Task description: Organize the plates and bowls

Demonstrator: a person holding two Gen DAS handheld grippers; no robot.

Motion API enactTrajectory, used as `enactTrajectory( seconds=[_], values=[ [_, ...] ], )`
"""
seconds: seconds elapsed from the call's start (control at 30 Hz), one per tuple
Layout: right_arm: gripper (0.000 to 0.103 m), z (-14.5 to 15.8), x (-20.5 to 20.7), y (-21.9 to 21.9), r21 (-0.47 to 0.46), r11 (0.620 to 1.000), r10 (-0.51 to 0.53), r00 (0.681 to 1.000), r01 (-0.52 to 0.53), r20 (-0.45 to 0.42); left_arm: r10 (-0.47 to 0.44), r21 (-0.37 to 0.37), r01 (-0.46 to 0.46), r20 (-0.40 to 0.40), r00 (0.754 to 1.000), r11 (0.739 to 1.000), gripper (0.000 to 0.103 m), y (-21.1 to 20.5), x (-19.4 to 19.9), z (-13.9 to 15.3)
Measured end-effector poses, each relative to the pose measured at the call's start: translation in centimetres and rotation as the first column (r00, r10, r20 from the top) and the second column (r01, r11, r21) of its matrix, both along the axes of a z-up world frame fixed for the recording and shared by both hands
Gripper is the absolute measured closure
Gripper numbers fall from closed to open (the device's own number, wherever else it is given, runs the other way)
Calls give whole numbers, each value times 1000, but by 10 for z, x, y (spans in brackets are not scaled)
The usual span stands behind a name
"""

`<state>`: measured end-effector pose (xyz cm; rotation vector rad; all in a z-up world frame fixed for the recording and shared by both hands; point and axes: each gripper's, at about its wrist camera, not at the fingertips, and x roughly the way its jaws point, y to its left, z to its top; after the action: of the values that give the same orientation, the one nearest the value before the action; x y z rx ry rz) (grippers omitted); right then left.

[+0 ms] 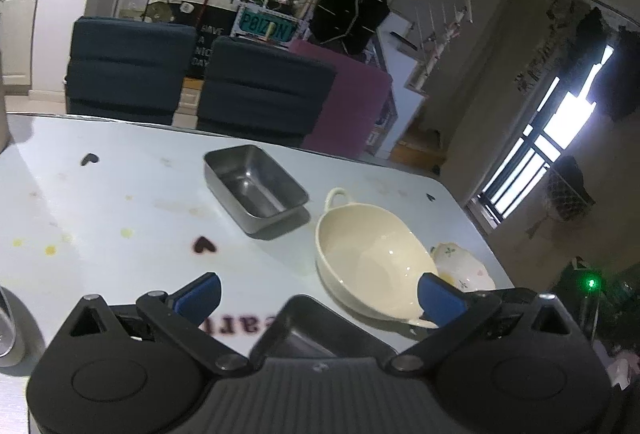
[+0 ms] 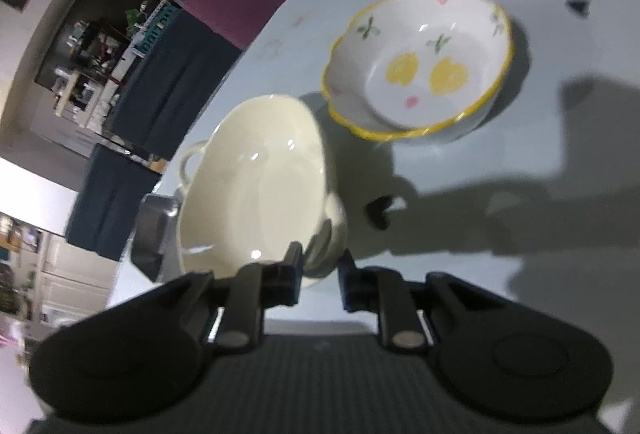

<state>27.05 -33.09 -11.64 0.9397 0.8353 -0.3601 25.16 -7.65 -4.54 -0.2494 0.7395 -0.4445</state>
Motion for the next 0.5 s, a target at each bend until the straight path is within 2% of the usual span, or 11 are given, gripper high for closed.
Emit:
enactTrajectory(
  seconds=[0.23, 0.5],
  values=[
    [88, 7, -25, -17, -48, 999, 20, 999, -23, -50, -64, 21, 64, 1, 998, 998, 2, -21, -7, 1],
    [91, 12, -68, -38, -50, 998, 35, 993, -41, -110, -144, 60, 145, -7, 989, 988, 12, -51, -16, -2]
  ],
)
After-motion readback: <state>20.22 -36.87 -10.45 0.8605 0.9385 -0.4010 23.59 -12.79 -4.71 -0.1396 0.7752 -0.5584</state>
